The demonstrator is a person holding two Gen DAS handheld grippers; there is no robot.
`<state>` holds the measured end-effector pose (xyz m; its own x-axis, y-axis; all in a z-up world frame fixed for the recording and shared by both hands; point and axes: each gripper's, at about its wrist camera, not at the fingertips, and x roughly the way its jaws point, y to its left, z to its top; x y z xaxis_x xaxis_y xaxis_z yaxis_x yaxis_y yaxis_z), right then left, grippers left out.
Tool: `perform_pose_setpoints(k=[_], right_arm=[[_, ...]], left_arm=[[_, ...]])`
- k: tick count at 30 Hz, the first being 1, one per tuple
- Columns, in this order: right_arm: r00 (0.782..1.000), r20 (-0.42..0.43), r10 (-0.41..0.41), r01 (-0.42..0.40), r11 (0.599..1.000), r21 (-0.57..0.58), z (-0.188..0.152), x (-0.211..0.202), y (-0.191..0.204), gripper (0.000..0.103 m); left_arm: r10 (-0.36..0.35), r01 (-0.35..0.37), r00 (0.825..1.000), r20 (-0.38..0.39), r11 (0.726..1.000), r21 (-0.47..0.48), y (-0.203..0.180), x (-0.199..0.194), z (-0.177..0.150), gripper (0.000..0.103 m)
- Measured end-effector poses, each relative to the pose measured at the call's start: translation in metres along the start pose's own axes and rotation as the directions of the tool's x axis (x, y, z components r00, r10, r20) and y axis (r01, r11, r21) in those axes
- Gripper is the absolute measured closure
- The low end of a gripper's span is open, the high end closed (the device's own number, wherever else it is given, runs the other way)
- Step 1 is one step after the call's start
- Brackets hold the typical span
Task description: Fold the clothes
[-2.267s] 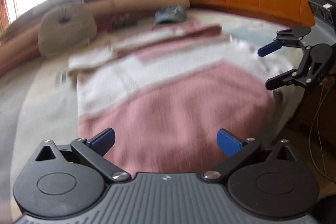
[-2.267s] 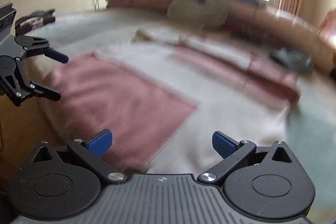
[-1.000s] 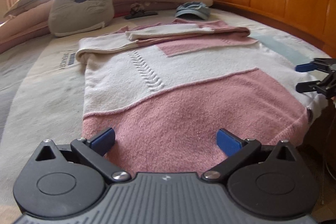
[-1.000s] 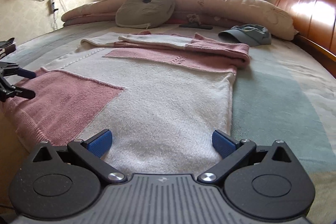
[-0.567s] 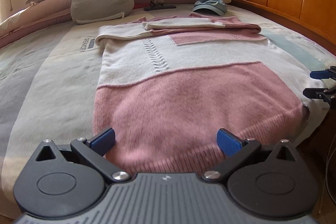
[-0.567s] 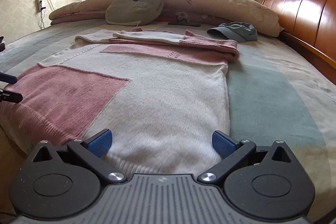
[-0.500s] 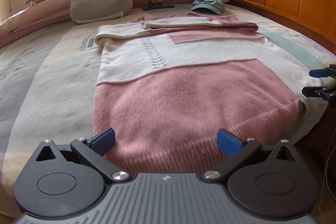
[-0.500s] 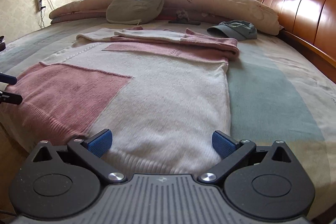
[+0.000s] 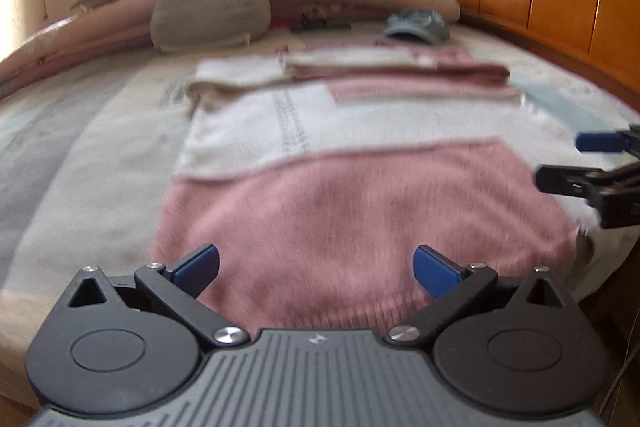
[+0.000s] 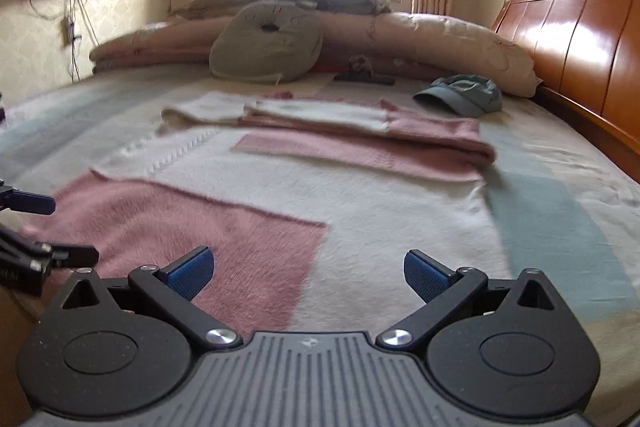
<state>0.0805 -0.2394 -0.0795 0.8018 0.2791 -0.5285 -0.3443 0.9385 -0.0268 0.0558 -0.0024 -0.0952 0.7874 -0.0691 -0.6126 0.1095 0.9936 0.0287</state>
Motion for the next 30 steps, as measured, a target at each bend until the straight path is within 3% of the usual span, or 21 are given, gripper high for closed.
perform_pose_setpoints(k=[3, 8, 12, 15, 20, 26, 30], right_arm=[[0.999, -0.038, -0.004, 0.004, 1.000, -0.021, -0.017, 0.009, 0.006, 0.000], [0.999, -0.030, 0.016, -0.016, 1.000, -0.005, -0.034, -0.023, -0.006, 0.000], [1.000, 0.010, 0.006, -0.004, 0.979, -0.205, -0.046, -0.044, 0.008, 0.000], [0.999, 0.016, -0.028, 0.032, 0.922, -0.386, -0.058, -0.041, 0.027, 0.000], [0.996, 0.058, -0.074, 0.094, 0.783, -0.615, -0.076, -0.029, 0.059, 0.000], [0.972, 0.199, -0.124, 0.233, 0.611, -0.757, -0.085, -0.016, 0.085, 0.000], [0.961, 0.243, -0.132, 0.275, 0.561, -0.781, -0.087, -0.017, 0.091, 0.000]], left_arm=[[-0.016, 0.016, 1.000, 0.008, 1.000, 0.002, 0.005, -0.012, -0.012, 0.001], [-0.010, 0.009, 1.000, 0.016, 0.997, 0.078, 0.000, -0.039, -0.027, 0.001], [-0.035, 0.034, 0.999, 0.005, 0.988, 0.153, -0.014, -0.045, -0.032, 0.001], [-0.015, 0.011, 1.000, 0.011, 0.962, 0.273, -0.032, -0.044, -0.035, 0.001], [0.022, -0.058, 0.996, 0.083, 0.880, 0.472, -0.062, -0.044, -0.040, 0.001], [0.038, -0.105, 0.992, 0.122, 0.786, 0.609, -0.085, -0.038, -0.049, 0.001], [0.049, -0.132, 0.988, 0.143, 0.747, 0.652, -0.093, -0.033, -0.052, 0.001]])
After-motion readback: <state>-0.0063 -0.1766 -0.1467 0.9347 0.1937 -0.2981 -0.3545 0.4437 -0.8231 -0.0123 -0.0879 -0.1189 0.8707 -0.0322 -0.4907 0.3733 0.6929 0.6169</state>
